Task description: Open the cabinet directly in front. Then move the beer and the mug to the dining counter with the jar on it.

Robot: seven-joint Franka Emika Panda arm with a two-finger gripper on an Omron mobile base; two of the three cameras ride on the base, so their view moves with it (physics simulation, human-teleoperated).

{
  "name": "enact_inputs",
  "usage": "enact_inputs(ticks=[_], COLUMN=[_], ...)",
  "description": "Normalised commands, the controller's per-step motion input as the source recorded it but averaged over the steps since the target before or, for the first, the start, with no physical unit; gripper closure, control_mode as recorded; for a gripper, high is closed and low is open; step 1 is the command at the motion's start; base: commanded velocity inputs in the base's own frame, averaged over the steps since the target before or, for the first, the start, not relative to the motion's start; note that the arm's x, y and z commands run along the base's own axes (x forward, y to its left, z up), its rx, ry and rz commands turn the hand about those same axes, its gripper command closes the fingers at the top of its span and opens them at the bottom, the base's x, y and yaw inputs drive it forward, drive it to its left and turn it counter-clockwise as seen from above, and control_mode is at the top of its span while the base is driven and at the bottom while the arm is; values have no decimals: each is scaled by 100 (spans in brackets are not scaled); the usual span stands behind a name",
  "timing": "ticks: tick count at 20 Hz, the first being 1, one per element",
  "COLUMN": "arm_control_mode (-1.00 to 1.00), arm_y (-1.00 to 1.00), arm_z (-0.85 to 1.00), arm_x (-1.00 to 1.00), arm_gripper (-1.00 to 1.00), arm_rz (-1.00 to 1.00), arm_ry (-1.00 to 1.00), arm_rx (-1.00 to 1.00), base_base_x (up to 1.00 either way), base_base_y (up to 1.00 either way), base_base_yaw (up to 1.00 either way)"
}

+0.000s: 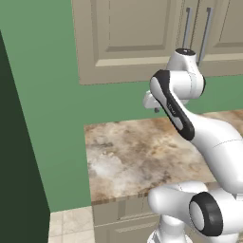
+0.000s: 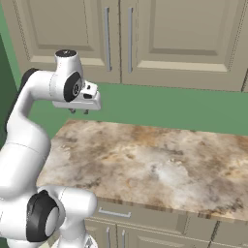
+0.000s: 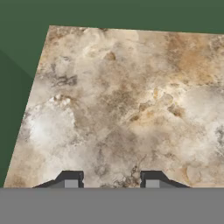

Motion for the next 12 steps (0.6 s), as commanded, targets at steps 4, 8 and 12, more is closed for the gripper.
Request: enact_inputs(ticks=[4,8,12], arm_control_mode=[-100,-100,-100], arm_y=[0,0,0], arm_z=[1,19,32], arm_x=[-8,-32,-30], arm_gripper=[-100,-100,-100], arm_rz=[0,0,0], arm_ry=[-5,-17,-22], arm_rx=[0,0,0], base_base_x=[0,0,0], base_base_y=[0,0,0], base_base_yaw=[0,0,0])
